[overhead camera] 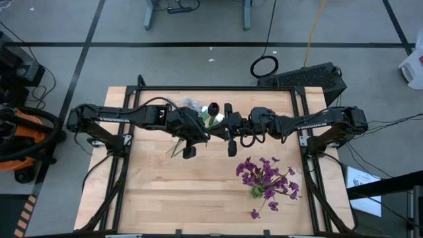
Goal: Sort flowers into vase by color
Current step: Put the black tulip into the green vase
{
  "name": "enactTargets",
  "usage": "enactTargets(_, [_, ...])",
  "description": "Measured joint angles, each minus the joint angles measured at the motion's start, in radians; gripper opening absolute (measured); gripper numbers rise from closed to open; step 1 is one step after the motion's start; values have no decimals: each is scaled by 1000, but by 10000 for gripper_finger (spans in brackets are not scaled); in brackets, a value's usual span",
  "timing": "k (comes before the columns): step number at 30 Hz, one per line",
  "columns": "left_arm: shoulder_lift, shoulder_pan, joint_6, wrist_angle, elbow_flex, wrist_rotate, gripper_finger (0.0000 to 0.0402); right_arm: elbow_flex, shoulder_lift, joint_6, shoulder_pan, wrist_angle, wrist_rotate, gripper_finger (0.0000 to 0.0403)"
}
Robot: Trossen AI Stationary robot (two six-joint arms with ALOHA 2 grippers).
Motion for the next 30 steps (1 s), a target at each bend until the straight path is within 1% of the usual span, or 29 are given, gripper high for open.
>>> enactTargets(3, [0,-10,-16,0,0,-3,46,0,-11,0,0,-28,0,2])
enactTargets(7, [0,-35,-16,18,0,-63,109,0,-43,-1,3,-75,0,1])
enactTargets(11, [0,-67,-16,112,0,-94,167,0,-117,-27,25,-189,7,1])
enactTargets(13, [0,-88,-8,197,-9,-95,188,0,-167,-39,45,-248,6,1])
enactTargets(17, [0,-127,40,386,-59,-94,213,0,-269,-51,107,-391,20,1])
enactTargets(19, [1,-138,43,475,-83,-94,216,-4,-312,-54,151,-437,66,1])
enactTargets(21, [0,-142,36,584,-117,-95,216,-26,-350,-59,197,-446,136,0])
enactTargets(23, [0,-145,21,655,-148,-95,217,-64,-375,-59,235,-416,204,0])
enactTargets(25, [1,-146,9,727,-176,-100,217,-116,-385,-55,260,-343,257,0])
enactTargets(27, [0,-146,9,789,-196,-121,217,-177,-383,-53,278,-219,286,0])
enactTargets(30, [6,-147,2,800,-202,-185,217,-265,-363,-53,289,16,293,1])
